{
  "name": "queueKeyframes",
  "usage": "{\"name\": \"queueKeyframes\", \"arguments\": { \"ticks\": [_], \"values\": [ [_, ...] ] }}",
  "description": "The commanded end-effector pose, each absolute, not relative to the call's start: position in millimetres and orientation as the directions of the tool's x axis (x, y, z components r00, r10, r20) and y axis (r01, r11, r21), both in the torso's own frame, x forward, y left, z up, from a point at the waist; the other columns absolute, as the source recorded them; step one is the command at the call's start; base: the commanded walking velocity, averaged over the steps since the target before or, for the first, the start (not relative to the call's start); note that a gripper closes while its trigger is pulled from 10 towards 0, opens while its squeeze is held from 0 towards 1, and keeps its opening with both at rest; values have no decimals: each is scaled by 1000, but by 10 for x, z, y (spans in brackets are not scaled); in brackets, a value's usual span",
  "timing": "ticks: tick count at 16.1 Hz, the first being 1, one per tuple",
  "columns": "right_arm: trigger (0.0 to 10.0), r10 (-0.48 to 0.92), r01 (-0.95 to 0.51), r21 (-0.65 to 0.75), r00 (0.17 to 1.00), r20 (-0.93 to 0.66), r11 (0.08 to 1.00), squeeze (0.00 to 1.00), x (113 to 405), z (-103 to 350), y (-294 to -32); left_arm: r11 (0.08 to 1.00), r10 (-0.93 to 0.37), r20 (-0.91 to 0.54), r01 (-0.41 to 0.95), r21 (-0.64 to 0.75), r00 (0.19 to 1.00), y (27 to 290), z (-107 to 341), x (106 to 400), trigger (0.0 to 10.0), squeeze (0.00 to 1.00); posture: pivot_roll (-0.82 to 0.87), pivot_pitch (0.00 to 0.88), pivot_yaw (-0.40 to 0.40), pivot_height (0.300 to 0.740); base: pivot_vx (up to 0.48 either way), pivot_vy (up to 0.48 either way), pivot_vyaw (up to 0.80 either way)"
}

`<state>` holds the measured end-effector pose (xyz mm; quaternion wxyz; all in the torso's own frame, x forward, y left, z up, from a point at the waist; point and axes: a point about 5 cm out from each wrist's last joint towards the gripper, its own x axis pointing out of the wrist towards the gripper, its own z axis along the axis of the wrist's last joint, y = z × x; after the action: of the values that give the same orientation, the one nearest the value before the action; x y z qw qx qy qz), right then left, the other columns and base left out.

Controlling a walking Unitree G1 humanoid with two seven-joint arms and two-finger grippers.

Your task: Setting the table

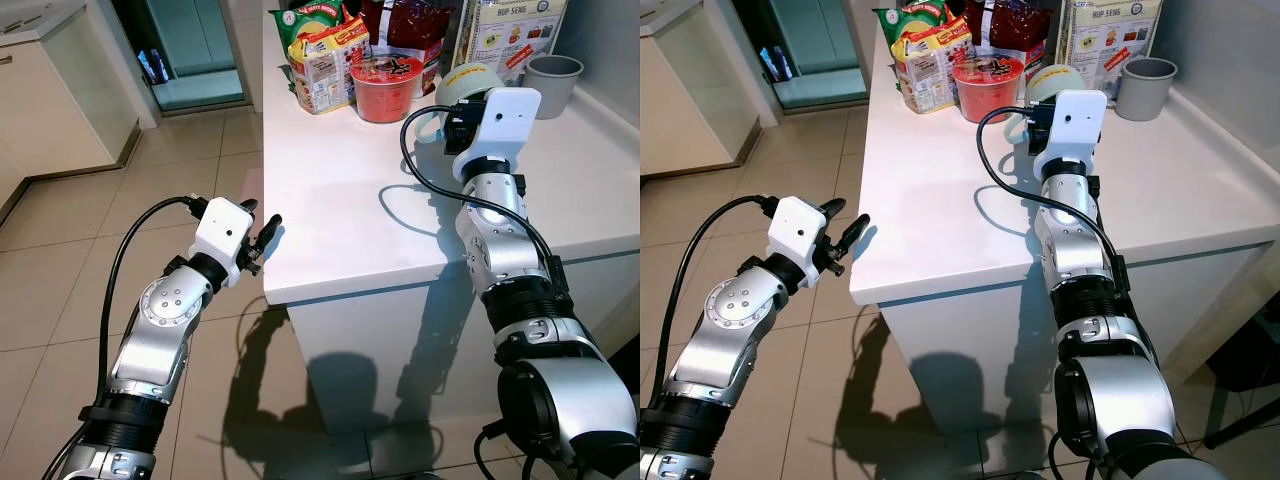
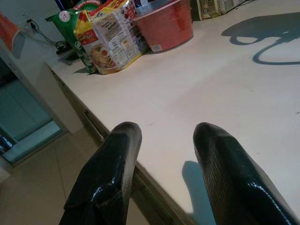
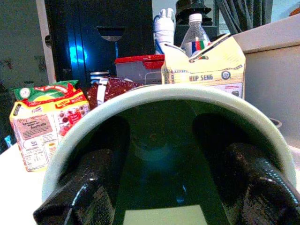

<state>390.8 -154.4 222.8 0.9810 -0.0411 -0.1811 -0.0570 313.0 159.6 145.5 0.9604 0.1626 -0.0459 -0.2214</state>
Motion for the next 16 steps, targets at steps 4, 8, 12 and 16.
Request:
{"name": "queueKeyframes", "arguments": {
  "ticks": [4,8,12,16],
  "values": [
    [10000,-4,69,-174,938,347,982,0,3859,2145,-1292,844,-445,30,407,349,895,1575,1503,3144,10000,0,71,0,131,740,0,0,0],
    [3412,-4,52,-142,947,322,989,0,3838,2047,-1267,844,-448,32,410,346,894,1549,1495,3147,10000,0,64,0,127,740,0,0,0],
    [0,-4,43,-127,957,290,991,0,3836,1981,-1280,842,-450,31,412,348,893,1534,1496,3150,10000,0,70,0,120,740,0,0,0],
    [0,5,28,-124,966,260,992,0,3835,1904,-1258,847,-436,28,400,350,899,1576,1501,3158,10000,0,74,0,131,740,0,0,0]
  ]
}}
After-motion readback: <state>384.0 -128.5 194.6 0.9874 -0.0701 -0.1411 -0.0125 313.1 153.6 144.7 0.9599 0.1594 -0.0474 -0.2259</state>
